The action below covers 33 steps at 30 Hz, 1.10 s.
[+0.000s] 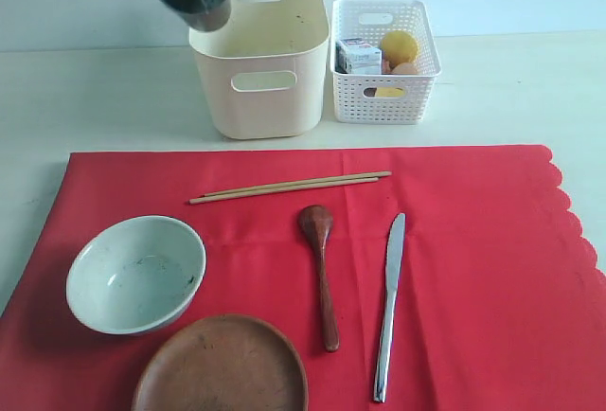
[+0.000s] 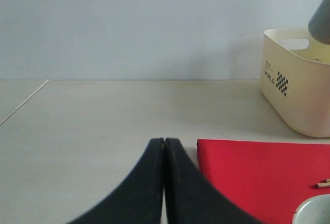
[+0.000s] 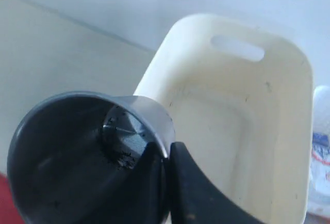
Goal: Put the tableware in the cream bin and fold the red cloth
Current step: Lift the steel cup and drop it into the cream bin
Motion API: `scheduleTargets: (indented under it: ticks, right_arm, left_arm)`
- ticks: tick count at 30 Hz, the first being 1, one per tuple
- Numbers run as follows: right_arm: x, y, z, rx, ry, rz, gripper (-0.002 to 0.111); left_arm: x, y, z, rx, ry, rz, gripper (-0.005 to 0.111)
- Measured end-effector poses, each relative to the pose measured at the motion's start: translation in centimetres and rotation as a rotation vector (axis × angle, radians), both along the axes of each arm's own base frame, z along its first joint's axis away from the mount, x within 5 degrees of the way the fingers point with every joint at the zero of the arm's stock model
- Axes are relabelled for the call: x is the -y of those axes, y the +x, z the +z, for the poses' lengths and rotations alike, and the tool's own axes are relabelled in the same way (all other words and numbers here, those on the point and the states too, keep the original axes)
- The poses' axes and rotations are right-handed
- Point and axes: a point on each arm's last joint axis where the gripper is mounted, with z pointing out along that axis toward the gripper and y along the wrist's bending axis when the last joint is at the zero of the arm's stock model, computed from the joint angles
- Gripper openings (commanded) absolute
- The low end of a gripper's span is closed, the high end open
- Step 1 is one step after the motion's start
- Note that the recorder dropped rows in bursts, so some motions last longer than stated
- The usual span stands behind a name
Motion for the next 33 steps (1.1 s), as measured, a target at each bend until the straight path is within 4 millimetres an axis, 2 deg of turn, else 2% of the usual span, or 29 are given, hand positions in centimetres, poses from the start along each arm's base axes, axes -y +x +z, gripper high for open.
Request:
scheduleTargets:
  ticks: [3,9,14,20,23,29,33]
  right_arm:
    - [1.0,1.7,0.0,0.046,0.081,-0.033,0.000]
    - [2.3,3.6,-1.6,0.017,0.155,-0.142,0.003]
    - [2.3,4.2,-3.0,-0.011,0.188,-0.205,0.023]
    - [2.8,4.2,-4.3,-0.062,0.143,-0.271,0.049]
    - [3.0,4.1,-4.5,-0.080,0.120,-0.297,0.054]
    - [4.0,3.5,-4.5,-0.140,0.001,-0.325,0.051]
    - [4.5,2.5,-3.0,-0.174,-0.067,-0.268,0.032]
  left_arm:
    - [0.0,0.0,0.0,0.000,0.000,0.000,0.003]
    - [0.0,0.0,0.0,0.000,0.000,0.000,0.003]
    - [0.0,0.0,0.0,0.000,0.000,0.000,0.003]
    - [0.0,0.0,0.0,0.000,0.000,0.000,0.003]
    - [0.0,0.0,0.0,0.000,0.000,0.000,0.003]
    - [0.0,0.0,0.0,0.000,0.000,0.000,0.003]
    - [0.0,0.0,0.0,0.000,0.000,0.000,0.003]
